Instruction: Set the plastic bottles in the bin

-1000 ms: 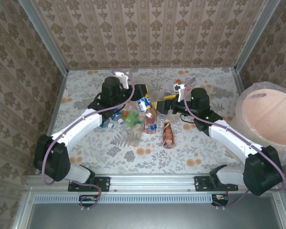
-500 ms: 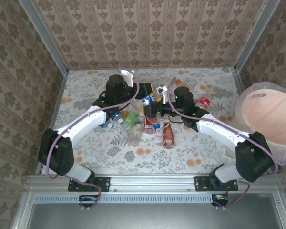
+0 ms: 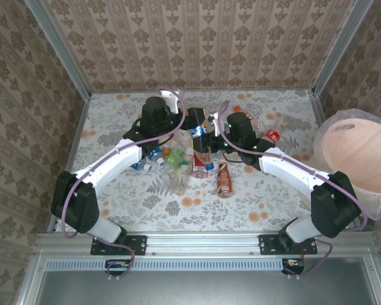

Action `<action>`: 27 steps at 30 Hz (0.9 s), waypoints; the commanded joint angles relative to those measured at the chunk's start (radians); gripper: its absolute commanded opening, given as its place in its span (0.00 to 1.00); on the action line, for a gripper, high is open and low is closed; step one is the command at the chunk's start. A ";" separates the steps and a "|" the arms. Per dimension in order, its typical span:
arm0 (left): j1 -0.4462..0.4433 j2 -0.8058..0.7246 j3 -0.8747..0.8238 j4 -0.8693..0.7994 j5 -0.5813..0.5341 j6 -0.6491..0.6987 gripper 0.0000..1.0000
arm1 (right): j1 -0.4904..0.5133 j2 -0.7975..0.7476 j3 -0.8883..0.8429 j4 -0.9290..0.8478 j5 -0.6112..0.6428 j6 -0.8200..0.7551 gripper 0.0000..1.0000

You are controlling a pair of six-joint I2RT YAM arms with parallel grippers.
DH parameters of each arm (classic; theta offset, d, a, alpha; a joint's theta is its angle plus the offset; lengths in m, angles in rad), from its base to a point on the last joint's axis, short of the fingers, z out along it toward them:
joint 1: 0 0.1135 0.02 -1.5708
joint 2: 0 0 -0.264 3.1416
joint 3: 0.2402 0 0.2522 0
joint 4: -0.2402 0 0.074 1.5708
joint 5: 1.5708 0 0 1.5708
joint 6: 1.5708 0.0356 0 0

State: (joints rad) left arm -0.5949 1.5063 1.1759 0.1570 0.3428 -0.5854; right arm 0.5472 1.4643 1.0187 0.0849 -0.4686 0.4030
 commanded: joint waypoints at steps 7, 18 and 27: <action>0.022 -0.086 0.066 -0.087 -0.069 -0.033 1.00 | -0.085 -0.112 0.030 -0.189 0.174 -0.029 0.50; 0.071 -0.258 -0.118 -0.127 -0.350 0.012 1.00 | -0.263 -0.325 0.163 -0.462 0.318 -0.167 0.46; 0.096 -0.319 -0.208 -0.088 -0.417 -0.019 1.00 | -0.450 -0.406 0.415 -0.615 0.475 -0.314 0.45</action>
State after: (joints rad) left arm -0.5076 1.2182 0.9707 0.0486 -0.0353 -0.6022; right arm 0.1459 1.0813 1.3815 -0.4503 -0.0788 0.1520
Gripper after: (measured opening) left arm 0.999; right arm 0.499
